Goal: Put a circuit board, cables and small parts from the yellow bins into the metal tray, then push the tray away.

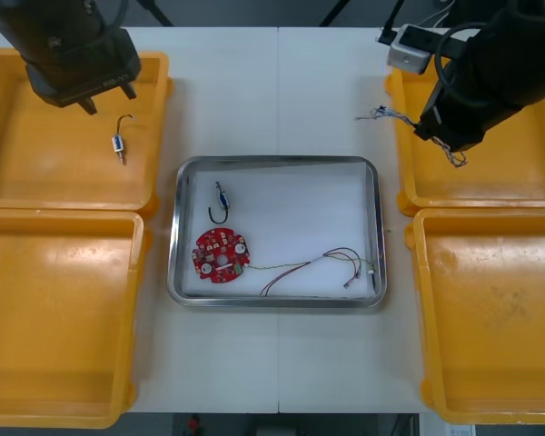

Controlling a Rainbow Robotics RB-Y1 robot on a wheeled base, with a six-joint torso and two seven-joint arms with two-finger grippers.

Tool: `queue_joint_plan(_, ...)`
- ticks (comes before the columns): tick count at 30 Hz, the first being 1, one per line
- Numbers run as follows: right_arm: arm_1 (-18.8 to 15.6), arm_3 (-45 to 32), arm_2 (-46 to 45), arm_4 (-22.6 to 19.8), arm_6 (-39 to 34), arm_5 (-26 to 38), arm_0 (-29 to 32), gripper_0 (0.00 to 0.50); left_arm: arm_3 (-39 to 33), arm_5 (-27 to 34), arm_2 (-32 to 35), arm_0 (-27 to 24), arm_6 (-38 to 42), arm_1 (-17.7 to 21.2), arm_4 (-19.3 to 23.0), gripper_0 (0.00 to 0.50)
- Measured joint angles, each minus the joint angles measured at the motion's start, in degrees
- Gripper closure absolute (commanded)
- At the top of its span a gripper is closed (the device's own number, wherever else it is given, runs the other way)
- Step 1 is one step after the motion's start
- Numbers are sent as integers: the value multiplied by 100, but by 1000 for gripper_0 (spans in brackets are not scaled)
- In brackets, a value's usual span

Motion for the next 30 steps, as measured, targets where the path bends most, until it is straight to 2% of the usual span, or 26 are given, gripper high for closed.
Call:
queue_joint_plan(3,-1,-145,248,-73,0,-236,0,500,390,-252,24,0,-710,110,14,0)
queue_joint_plan(7,-8,-388,680,-74,77,-597,-2,500,1042,-706,25,-1,-2069,162,12,0)
queue_joint_plan(10,-15,-441,1074,-42,620,-803,-37,500,1457,-987,25,-1,-2675,163,-9,0)
queue_joint_plan(13,-19,-440,1483,84,1338,-1024,-121,500,1783,-1193,24,-1,-2683,163,-53,0)
queue_joint_plan(17,-18,-337,1970,102,1611,-1361,-277,500,2149,-1518,2,-1,-2683,163,-172,0)
queue_joint_plan(24,215,436,2289,91,2771,-1699,-466,500,2690,-2215,-439,-1,-2684,162,-186,0)
queue_joint_plan(30,555,1265,2614,90,2844,-2157,-607,500,2991,-2560,-821,-1,-2684,128,-184,0)
